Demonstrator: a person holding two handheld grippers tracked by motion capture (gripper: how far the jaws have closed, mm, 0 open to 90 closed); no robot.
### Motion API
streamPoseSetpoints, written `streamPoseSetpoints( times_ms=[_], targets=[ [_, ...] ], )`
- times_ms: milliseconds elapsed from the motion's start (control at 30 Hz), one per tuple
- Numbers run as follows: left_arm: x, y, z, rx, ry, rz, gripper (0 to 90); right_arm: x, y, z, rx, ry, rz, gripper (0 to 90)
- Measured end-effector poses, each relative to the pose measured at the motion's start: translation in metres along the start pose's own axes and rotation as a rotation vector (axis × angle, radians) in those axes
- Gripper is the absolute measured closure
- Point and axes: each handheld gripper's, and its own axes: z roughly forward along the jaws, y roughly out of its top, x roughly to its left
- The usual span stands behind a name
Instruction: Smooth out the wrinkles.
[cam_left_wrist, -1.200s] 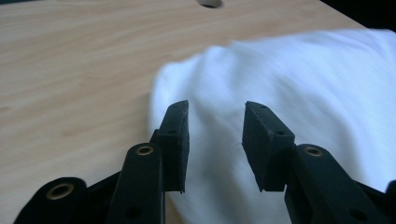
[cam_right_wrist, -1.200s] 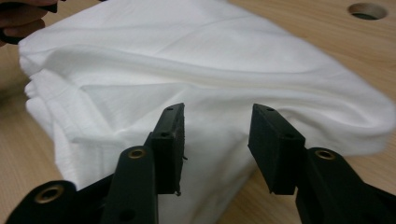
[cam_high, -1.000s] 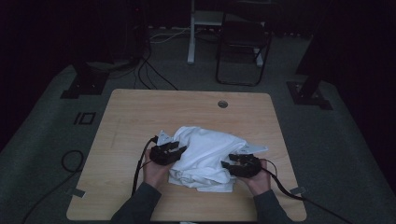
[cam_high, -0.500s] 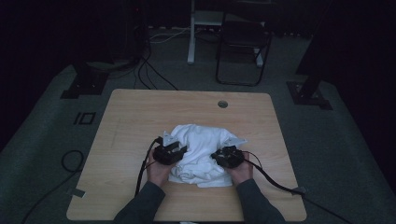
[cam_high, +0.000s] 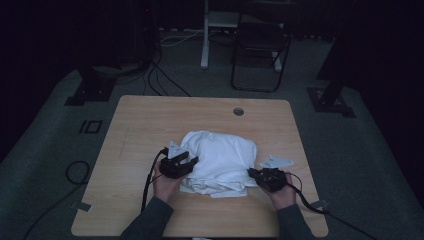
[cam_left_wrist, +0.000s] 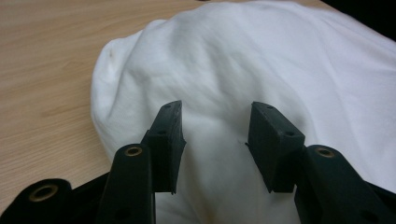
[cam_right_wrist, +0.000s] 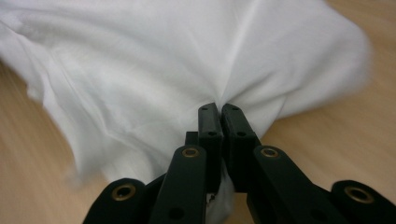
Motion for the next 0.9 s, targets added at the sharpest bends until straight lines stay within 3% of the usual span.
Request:
streamPoseSetpoints(
  times_ms=[133, 200, 300, 367, 467, 567, 667, 800, 900],
  targets=[
    [-0.011, 0.000, -0.010, -0.011, -0.018, 0.036, 53.6, -0.007, -0.014, -0.012, 0.022, -0.026, 0.034, 83.9],
    [-0.017, -0.001, -0.012, -0.012, -0.029, 0.049, 53.6, -0.006, -0.013, -0.018, -0.001, -0.028, 0.043, 77.1],
    [-0.024, -0.002, -0.012, -0.003, -0.067, 0.061, 53.5, 0.001, -0.004, -0.023, -0.051, -0.037, 0.033, 64.2],
    [-0.030, -0.005, -0.010, 0.012, -0.097, 0.067, 53.6, 0.007, 0.002, -0.022, -0.081, -0.018, 0.014, 59.9],
    [-0.042, -0.011, -0.008, 0.025, -0.098, 0.088, 52.6, 0.019, 0.008, -0.013, -0.095, 0.015, 0.000, 55.5],
    [-0.050, -0.014, -0.013, 0.022, -0.109, 0.100, 51.9, 0.032, 0.005, 0.005, -0.040, 0.048, -0.033, 54.9],
    [-0.053, -0.015, -0.024, -0.003, -0.124, 0.094, 52.6, 0.040, -0.007, 0.022, 0.038, 0.008, -0.072, 59.2],
    [-0.061, -0.022, -0.028, -0.005, -0.136, 0.117, 53.4, 0.036, -0.016, 0.035, 0.094, -0.018, -0.076, 63.4],
    [-0.063, -0.029, -0.016, 0.039, -0.119, 0.136, 54.5, 0.033, -0.015, 0.038, 0.094, -0.008, -0.048, 65.4]
  ],
)
